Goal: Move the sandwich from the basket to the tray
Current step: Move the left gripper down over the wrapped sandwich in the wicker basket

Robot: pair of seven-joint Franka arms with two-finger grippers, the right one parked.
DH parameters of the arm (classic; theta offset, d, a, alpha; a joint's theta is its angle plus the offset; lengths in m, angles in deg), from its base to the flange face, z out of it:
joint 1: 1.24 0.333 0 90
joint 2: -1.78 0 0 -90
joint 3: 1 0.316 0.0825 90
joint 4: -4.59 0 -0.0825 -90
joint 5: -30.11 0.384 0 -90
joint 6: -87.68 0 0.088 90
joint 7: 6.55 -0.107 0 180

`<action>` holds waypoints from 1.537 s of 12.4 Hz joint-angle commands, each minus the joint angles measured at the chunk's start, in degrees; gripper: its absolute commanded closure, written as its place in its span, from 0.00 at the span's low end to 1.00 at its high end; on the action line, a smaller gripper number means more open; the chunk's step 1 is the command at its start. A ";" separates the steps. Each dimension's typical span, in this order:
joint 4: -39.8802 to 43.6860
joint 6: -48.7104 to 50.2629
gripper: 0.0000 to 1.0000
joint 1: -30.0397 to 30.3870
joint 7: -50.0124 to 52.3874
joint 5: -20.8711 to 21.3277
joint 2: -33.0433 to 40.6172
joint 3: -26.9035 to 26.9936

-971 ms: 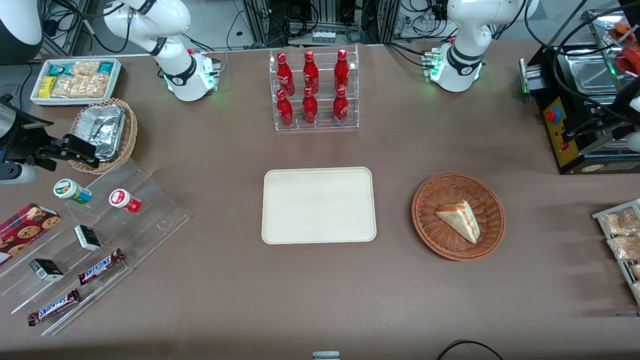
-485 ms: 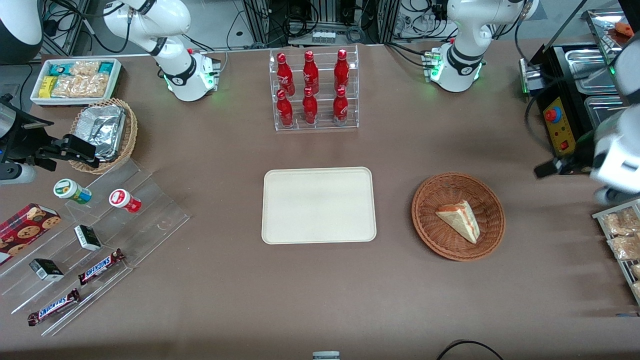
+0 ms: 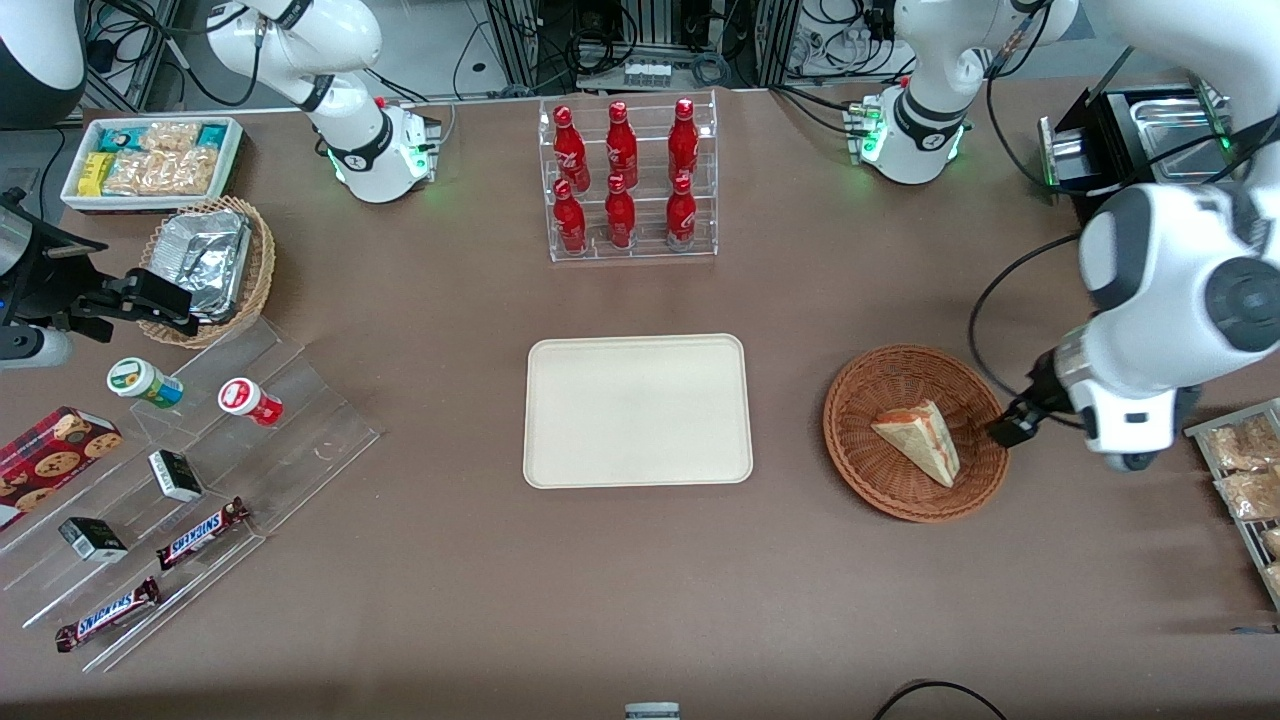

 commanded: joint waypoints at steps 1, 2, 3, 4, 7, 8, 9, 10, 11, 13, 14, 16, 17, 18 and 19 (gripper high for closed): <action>-4.02 -6.51 0.00 -1.82 4.89 0.47 -0.88 0.33; -6.22 -9.42 0.00 -1.91 5.93 0.47 -0.79 0.24; -8.24 -11.88 0.00 -2.69 6.99 0.56 -0.97 0.33; -9.91 -14.17 0.00 -2.88 7.26 0.91 -0.97 0.33; -14.57 -21.29 0.00 -3.05 8.93 1.00 -1.84 0.33; -15.81 -22.97 0.00 -3.14 9.02 1.26 -1.93 0.33; -16.86 -24.37 0.00 -3.14 9.02 1.26 -2.11 0.33; -17.57 -24.91 0.00 -3.14 9.02 1.26 -2.29 0.33; -18.19 -25.09 0.00 -3.23 9.02 1.26 -2.37 0.33; -18.89 -26.31 0.00 -3.23 9.02 1.26 -2.72 0.33; -18.90 -26.58 0.00 -3.23 9.02 1.26 -3.16 0.33; -18.90 -27.02 0.01 -3.75 9.02 1.26 -4.04 0.33; -18.90 -27.03 0.09 -3.76 9.72 1.26 -4.22 0.33; -18.55 -27.03 0.23 -3.76 10.94 1.17 -4.57 0.33; -17.85 -26.94 0.48 -3.76 12.43 1.17 -5.18 0.33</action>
